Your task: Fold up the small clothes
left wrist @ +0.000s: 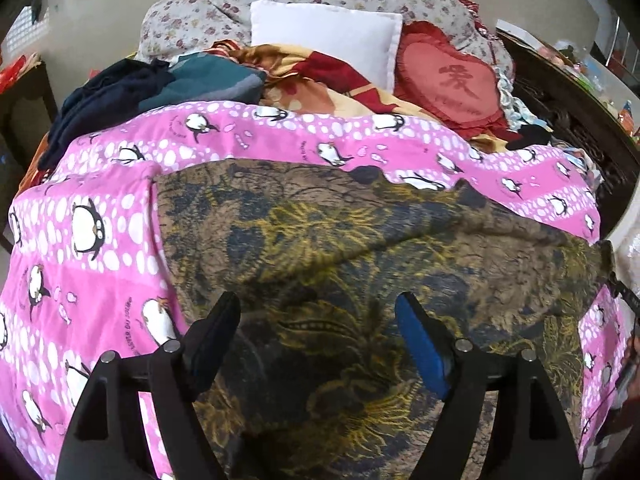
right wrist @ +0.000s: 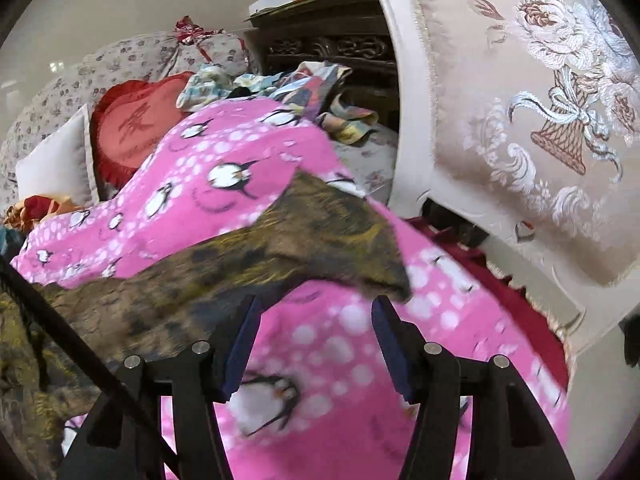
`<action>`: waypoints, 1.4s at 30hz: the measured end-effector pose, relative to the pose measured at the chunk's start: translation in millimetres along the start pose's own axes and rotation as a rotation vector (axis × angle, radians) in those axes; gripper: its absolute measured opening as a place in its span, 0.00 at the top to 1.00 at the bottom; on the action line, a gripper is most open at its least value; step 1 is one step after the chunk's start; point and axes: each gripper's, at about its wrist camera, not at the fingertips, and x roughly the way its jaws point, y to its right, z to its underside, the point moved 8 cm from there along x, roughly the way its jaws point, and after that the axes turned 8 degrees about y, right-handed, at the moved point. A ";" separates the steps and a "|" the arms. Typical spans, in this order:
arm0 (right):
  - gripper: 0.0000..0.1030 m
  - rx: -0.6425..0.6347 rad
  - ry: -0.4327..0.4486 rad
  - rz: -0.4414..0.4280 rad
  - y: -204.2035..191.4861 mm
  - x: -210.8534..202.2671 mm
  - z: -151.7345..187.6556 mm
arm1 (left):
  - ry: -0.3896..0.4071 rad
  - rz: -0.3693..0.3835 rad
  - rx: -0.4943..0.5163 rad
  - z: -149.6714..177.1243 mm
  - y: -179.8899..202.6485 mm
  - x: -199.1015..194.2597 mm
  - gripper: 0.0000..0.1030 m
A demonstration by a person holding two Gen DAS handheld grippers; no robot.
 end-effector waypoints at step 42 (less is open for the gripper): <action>0.42 -0.204 -0.419 -1.130 -523.2 -149.4 73.9 | 0.064 0.128 -0.131 13.3 -65.2 -57.3 0.16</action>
